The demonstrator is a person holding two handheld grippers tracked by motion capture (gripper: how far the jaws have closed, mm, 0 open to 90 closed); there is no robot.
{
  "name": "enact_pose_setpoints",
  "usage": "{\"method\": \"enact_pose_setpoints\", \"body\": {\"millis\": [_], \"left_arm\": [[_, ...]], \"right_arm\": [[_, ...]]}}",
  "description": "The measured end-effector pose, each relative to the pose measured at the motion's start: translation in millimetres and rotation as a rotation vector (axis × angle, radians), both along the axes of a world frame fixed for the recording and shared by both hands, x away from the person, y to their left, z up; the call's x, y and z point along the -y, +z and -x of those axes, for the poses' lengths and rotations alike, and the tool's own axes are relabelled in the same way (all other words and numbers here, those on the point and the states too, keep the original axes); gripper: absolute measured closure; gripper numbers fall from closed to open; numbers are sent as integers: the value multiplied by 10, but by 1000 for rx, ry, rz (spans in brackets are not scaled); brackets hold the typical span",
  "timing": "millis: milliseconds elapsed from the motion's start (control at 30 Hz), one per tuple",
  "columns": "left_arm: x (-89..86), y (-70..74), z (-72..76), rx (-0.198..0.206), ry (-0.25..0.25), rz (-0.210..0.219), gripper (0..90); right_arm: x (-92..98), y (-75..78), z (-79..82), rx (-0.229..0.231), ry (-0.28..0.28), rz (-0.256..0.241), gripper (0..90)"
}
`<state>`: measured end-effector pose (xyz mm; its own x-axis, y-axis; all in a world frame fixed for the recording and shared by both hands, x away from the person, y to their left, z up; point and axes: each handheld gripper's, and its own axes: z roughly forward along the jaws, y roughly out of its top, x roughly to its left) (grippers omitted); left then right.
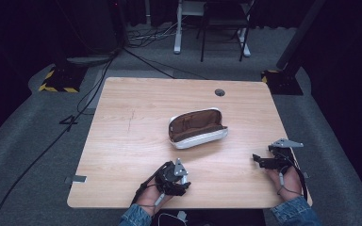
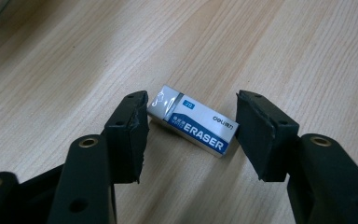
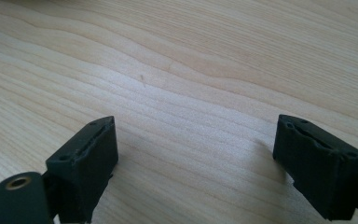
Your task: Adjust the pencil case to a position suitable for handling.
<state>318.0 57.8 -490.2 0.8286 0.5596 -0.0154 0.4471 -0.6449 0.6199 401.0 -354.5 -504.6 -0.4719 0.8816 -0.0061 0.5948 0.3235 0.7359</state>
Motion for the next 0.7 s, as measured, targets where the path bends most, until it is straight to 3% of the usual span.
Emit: {"method": "enact_pose_setpoints", "body": {"millis": [333,700], "left_arm": [[11,7,11,18,9,-6,467],[-75,180,-18,13,24,40,469]], "right_arm": [[1,1,0,-1,1,0,143],[1,1,0,-1,1,0,143]]}}
